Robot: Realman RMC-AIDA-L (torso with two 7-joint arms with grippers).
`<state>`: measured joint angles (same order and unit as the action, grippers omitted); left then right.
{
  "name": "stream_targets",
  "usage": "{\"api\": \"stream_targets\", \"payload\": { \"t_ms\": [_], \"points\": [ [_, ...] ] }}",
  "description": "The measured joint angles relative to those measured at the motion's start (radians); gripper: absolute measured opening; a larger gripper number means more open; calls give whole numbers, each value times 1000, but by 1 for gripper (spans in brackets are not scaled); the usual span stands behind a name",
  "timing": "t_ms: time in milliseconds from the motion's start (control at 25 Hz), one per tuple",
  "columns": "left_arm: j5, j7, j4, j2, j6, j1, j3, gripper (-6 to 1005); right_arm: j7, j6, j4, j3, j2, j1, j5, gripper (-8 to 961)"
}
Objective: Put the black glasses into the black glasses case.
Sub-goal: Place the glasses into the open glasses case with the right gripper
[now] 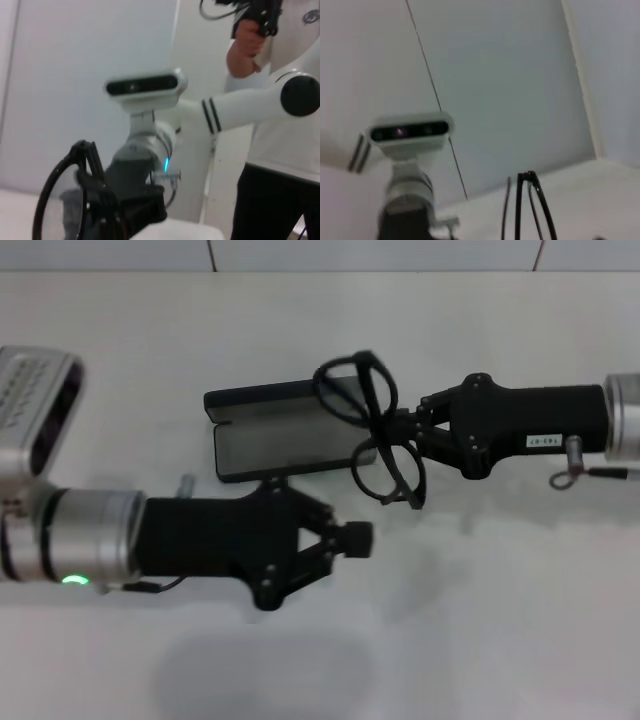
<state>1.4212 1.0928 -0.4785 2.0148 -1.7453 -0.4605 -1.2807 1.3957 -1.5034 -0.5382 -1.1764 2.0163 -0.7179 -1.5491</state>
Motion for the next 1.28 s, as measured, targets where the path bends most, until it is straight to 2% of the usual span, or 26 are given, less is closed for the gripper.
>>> {"api": "stream_targets", "payload": {
  "t_ms": [200, 320, 480, 640, 840, 960, 1280],
  "points": [
    [5, -2, 1, -34, 8, 65, 0, 8, 125, 68, -197, -28, 6, -22, -196, 76],
    [20, 1, 2, -42, 25, 92, 0, 8, 208, 142, -310, -114, 3, -51, -289, 76],
    [47, 2, 13, -45, 84, 124, 1, 8, 283, 243, -400, -229, 6, -104, -398, 77],
    [52, -2, 35, -45, 106, 130, 7, 8, 328, 356, -405, -365, 10, -159, -448, 78],
    [60, -3, 42, -43, 107, 131, 14, 9, 350, 556, -402, -562, 12, -163, -444, 79],
    [63, -4, 42, -43, 107, 131, 14, 9, 363, 641, -404, -635, 12, -158, -438, 80],
    [65, -4, 43, -39, 107, 124, 14, 9, 369, 800, -394, -750, 12, -145, -422, 82]
  ]
}}
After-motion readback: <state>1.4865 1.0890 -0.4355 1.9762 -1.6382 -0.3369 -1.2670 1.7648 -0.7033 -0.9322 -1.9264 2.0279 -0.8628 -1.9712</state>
